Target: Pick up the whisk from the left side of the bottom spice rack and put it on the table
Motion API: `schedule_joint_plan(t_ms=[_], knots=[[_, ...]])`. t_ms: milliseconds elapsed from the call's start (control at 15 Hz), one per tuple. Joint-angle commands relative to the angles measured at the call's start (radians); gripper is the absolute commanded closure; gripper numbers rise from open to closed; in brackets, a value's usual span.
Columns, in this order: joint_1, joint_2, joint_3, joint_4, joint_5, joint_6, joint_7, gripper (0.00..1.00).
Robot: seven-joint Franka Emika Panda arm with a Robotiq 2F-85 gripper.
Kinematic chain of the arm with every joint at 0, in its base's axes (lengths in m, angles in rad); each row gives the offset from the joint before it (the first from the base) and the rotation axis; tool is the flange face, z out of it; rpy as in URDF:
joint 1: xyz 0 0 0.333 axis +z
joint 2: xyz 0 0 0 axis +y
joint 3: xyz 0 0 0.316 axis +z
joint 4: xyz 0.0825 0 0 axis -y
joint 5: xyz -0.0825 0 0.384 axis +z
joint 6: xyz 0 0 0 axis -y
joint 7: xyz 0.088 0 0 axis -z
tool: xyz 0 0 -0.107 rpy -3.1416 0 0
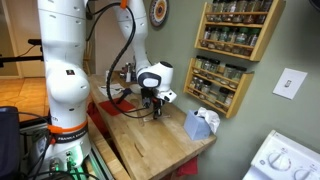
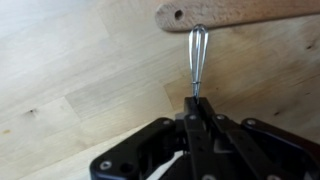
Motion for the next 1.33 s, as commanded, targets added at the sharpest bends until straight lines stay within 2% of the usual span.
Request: schedule_joint_plan(t_ms=[0,267,800,867,933,1067,1267], knots=[[-0.001,0.042,0.003,0.032,0.068,-0.01,-0.047,0.98],[-0.005,0.083,0.005,0.071,0.087,-0.037,-0.056,0.98],[-0.021,0.128,-0.001,0.154,0.049,-0.217,-0.023,0.98],[-0.022,0.132,-0.003,0.162,0.043,-0.223,-0.017,0.9],[-0.023,0.134,-0.004,0.168,0.042,-0.231,-0.014,0.67],[-0.024,0.129,-0.005,0.176,0.042,-0.231,-0.006,0.64],[-0.029,0.074,-0.004,0.162,0.075,-0.226,0.001,0.43]])
